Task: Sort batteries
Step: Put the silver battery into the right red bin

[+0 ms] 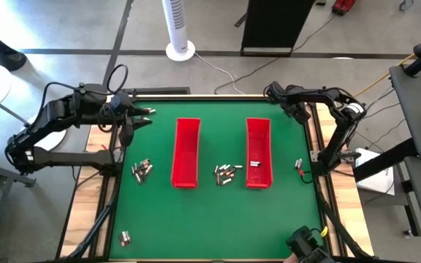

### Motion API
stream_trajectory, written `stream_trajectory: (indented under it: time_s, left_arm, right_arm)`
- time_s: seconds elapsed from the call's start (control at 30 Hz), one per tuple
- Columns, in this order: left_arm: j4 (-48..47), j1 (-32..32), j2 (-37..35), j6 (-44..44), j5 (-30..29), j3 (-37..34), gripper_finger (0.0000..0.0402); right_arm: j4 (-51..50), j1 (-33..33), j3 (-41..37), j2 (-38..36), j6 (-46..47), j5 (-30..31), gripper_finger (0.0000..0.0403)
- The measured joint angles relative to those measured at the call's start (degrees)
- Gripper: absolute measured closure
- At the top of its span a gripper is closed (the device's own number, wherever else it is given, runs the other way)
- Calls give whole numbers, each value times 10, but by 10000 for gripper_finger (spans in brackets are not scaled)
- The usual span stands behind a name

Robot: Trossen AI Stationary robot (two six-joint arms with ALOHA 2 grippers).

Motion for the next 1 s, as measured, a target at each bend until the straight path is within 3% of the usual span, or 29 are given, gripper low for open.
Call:
stream_trajectory:
  time_s: [0.27,0.53,0.77,1.0]
  left_arm:
    - [55,4,-33,-10,-5,-46,246]
    - [54,4,-70,-31,-54,-81,246]
    - [57,4,-71,-25,-75,-82,246]
    - [57,4,-73,-17,-92,-82,246]
  right_arm:
    - [-7,3,2,5,-6,-5,281]
    - [9,7,-7,5,48,-43,265]
    - [21,19,-12,11,59,-52,250]
    - [26,25,-12,12,60,-49,263]
